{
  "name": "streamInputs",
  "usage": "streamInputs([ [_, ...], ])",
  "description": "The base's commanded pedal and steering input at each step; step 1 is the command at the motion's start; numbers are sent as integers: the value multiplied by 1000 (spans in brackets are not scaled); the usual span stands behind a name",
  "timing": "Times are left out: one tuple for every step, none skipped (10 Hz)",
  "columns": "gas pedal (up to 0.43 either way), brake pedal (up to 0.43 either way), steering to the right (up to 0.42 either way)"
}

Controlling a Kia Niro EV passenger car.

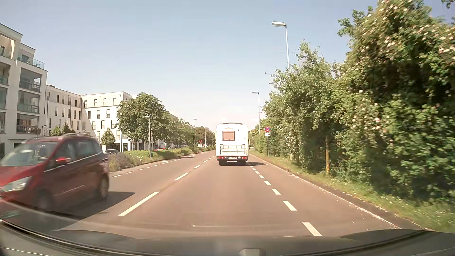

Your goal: Follow the waypoints while adhering to traffic rules and regulations

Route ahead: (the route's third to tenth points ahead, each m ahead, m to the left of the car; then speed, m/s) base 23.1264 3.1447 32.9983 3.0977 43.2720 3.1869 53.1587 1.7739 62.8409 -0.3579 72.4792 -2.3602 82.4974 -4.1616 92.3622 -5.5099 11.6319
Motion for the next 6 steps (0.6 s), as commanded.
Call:
streamInputs([
  [98,0,-5],
  [98,0,-5],
  [98,0,-5],
  [98,0,-5],
  [79,0,-5],
  [47,0,-4],
])
